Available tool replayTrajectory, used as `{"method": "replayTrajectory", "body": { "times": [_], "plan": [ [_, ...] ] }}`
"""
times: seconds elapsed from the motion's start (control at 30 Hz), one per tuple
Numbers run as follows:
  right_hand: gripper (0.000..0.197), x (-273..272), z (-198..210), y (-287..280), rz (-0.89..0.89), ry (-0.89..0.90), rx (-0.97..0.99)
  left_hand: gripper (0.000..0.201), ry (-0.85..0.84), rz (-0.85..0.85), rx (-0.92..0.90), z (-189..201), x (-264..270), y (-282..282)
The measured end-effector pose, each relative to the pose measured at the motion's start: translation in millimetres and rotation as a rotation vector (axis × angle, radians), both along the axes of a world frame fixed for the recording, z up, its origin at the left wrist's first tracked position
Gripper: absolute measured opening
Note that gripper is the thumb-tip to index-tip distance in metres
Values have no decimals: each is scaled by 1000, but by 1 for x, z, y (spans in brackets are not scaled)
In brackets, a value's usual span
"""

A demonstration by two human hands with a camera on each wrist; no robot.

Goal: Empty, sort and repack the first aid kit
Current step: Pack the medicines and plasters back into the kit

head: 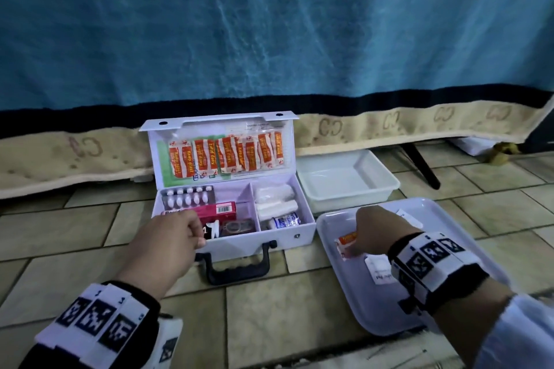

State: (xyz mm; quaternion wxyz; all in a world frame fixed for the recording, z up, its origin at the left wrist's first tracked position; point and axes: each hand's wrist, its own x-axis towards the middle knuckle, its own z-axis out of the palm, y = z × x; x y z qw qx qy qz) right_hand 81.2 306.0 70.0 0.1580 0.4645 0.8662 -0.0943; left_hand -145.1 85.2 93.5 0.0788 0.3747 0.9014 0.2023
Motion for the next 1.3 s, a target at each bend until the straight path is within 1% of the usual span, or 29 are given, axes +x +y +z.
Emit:
{"method": "replayTrajectory", "body": {
  "times": [0.1, 0.23, 0.3, 0.33, 0.4, 0.47, 0.57, 0.63, 0.67, 0.7, 0.73, 0.83, 0.9, 0.93, 0.97, 1.03, 1.1, 1.17, 1.23, 1.3],
  "plan": [
    [35, -3, -2, 2, 30, -20, 4, 28, -11, 2, 9, 0, 1, -1],
    [38, -5, 1, 1, 47, -63, -2, 28, -12, 11, 6, 0, 1, -1],
    [29, -6, 9, 1, 75, -72, -16, 27, -22, 15, 13, 0, 0, -1],
    [24, -7, 15, 2, 82, -40, -56, 27, -25, 16, 15, 0, 0, -1],
    [16, -10, 34, 2, 131, 46, -120, 26, -20, 15, 17, -1, 0, -1],
    [11, -16, 55, 4, 209, 145, -108, 26, -6, 11, 17, 0, 0, -1],
    [10, -32, 84, 7, 204, 444, -53, 26, -5, 6, 18, 0, 0, -2],
    [3, -46, 100, 11, 150, 680, -29, 26, -6, 6, 22, 0, 0, -2],
    [5, -54, 106, 13, 139, 754, -18, 25, -10, 10, 25, 0, 0, -2],
    [6, -63, 109, 15, 151, 773, -5, 25, -15, 12, 27, -1, -1, -1],
    [5, -72, 109, 16, 180, 740, 3, 26, -19, 12, 28, -1, -1, -1],
    [7, -96, 105, 16, 293, 515, -16, 25, -27, 13, 43, -1, -2, 0],
    [7, -109, 104, 18, 342, 430, -10, 22, -16, 6, 39, -1, -2, -1],
    [6, -114, 105, 20, 358, 436, 9, 21, -7, 2, 33, -1, -2, -1],
    [7, -119, 107, 25, 362, 478, 33, 22, -4, 0, 30, -2, -2, -1],
    [9, -128, 113, 35, 322, 641, 62, 25, -4, -1, 33, -3, -4, -1],
    [6, -134, 119, 43, 272, 784, 65, 24, -8, -1, 33, -3, -4, -1],
    [3, -141, 120, 49, 254, 834, 84, 24, 0, -17, 34, -3, -4, -1],
    [1, -147, 119, 52, 243, 826, 136, 23, -2, -30, 38, -3, -5, -1],
    [4, -153, 116, 54, 226, 853, 169, 25, -7, -39, 38, -3, -6, -1]
  ]
}}
